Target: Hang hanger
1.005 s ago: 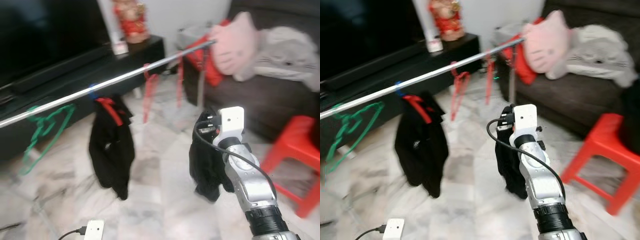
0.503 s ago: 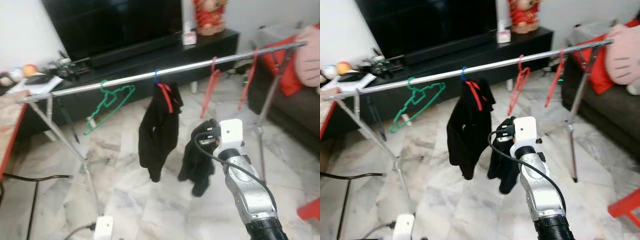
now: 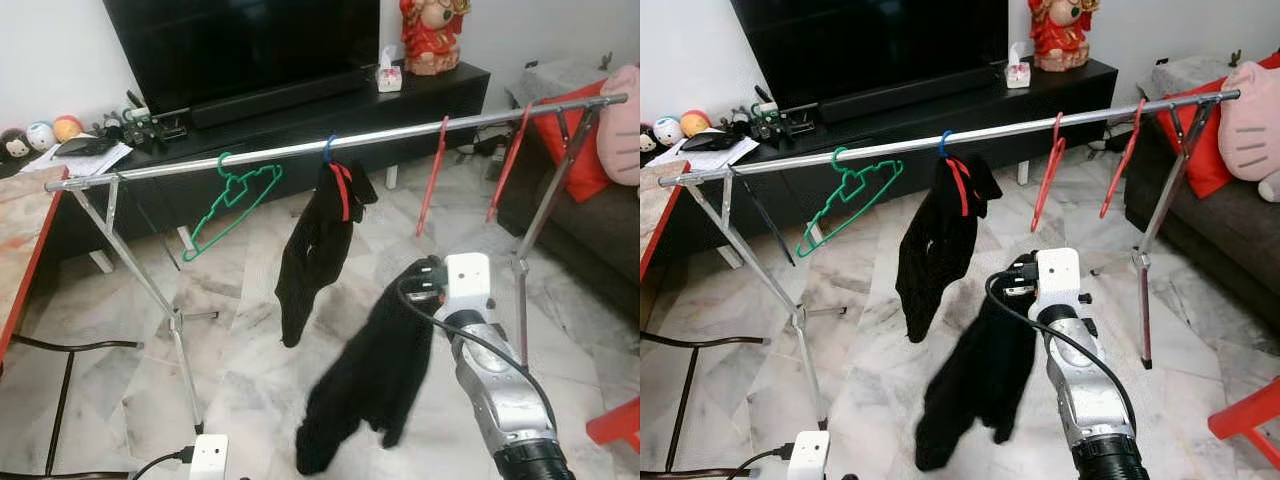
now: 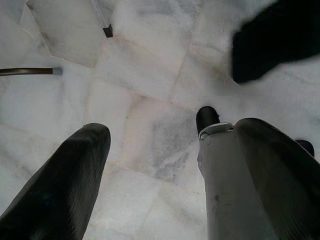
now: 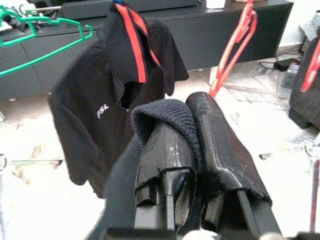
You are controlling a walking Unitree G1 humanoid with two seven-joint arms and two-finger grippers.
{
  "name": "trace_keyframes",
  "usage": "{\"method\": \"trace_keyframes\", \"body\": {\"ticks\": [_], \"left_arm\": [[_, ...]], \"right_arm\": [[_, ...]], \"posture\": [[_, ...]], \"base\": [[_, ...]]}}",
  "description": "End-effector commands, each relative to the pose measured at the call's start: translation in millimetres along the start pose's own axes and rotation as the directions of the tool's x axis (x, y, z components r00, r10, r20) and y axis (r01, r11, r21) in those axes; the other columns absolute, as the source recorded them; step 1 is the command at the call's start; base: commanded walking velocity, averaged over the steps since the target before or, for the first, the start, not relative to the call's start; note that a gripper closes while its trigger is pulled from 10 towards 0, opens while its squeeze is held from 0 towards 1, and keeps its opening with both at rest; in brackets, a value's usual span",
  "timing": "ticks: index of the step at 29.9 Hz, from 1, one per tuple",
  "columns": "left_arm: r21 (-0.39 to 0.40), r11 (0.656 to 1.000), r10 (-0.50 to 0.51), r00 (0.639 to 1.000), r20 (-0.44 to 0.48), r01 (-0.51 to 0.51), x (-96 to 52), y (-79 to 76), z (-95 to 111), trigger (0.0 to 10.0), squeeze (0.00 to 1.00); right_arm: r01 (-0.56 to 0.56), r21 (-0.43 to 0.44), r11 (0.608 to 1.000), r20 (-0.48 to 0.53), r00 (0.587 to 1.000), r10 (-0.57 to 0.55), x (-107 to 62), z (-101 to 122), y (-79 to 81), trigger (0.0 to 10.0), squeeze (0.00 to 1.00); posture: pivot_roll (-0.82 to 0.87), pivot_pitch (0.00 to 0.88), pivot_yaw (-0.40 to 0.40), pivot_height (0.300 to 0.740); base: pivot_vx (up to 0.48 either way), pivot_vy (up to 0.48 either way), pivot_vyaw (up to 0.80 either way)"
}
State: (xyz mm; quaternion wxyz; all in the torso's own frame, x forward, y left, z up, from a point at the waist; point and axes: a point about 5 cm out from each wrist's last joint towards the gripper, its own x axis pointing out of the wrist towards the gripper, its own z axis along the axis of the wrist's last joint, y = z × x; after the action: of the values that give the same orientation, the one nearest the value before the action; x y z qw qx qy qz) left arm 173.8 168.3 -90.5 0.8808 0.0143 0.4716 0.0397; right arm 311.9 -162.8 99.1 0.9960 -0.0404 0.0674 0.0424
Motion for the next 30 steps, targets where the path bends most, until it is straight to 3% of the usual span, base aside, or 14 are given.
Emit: {"method": "trace_keyframes", "body": {"ticks": [1,15,24,27,30], "left_arm": [[-0.001,1.0,0.023,1.0,0.002,-0.023,0.1,5.3,0.5,10.0,0.0],[0.001,1.0,0.017,1.0,0.013,-0.017,0.2,1.8,2.1,10.0,0.0],[-0.008,0.999,0.051,0.999,0.003,-0.051,-9.4,30.4,-31.1,10.0,0.0],[-0.013,0.997,0.07,0.998,-0.008,-0.07,-18.2,52.1,-51.0,10.0,0.0],[-0.013,0.997,0.074,0.997,0.002,-0.074,-19.9,56.3,-52.8,10.0,0.0]], "right_arm": [[-0.012,-0.011,1.0,0.048,0.999,0.013,3.3,10.5,4.9,10.0,0.0],[0.011,-0.003,1.0,0.095,0.995,-0.011,6.1,22.0,0.6,10.0,0.0],[0.022,0.0,1.0,0.095,0.995,-0.022,6.8,22.7,0.0,10.0,0.0],[0.027,0.005,1.0,0.094,0.995,-0.027,6.9,22.3,-0.4,10.0,0.0],[0.027,0.004,1.0,0.09,0.996,-0.028,7.1,21.7,-0.6,10.0,0.0]], "posture": [[-0.18,0.0,0.115,0.732],[-0.18,0.0,0.104,0.732],[-0.18,0.0,0.1,0.732],[-0.18,0.0,0.098,0.732],[-0.18,0.0,0.098,0.732]], "base": [[0.0,0.0,0.0],[0.0,-0.235,0.0],[0.0,-0.304,0.0],[0.0,-0.286,0.0],[0.0,-0.089,0.0]]}}
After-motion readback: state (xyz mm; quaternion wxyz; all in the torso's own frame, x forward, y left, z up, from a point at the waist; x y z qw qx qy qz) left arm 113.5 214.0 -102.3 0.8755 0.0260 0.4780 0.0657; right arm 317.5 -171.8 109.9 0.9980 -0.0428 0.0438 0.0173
